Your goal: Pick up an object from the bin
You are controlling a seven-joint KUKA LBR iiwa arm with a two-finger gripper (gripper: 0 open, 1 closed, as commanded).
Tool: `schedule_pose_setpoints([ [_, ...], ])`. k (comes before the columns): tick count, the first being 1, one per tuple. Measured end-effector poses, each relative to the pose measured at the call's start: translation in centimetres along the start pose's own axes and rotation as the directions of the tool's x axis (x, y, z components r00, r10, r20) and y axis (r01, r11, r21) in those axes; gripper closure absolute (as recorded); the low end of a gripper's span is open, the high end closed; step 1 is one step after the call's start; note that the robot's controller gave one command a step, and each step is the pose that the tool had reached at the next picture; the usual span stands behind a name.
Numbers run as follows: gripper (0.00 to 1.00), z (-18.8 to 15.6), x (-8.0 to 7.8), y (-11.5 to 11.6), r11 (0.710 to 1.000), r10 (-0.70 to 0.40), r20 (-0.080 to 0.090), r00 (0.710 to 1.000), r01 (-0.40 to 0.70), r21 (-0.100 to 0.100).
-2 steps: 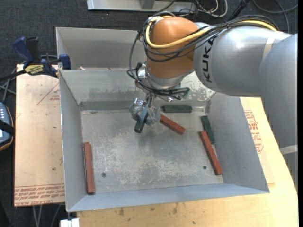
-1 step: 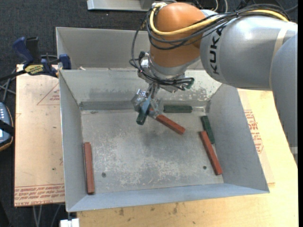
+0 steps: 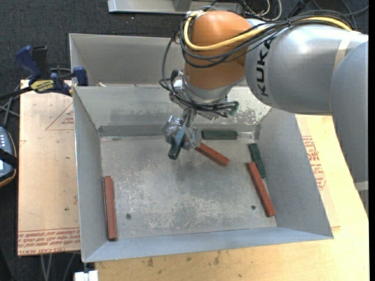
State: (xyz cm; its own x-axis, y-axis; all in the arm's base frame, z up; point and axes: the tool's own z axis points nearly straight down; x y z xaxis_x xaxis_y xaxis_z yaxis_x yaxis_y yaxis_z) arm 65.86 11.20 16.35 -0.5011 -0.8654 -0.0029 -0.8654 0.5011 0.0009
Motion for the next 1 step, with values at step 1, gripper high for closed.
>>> schedule_pose_setpoints([
  [1, 1.00, -2.10, -0.39, -0.38, 1.000, 0.003, 0.003, 1.000, -0.003, 0.004],
])
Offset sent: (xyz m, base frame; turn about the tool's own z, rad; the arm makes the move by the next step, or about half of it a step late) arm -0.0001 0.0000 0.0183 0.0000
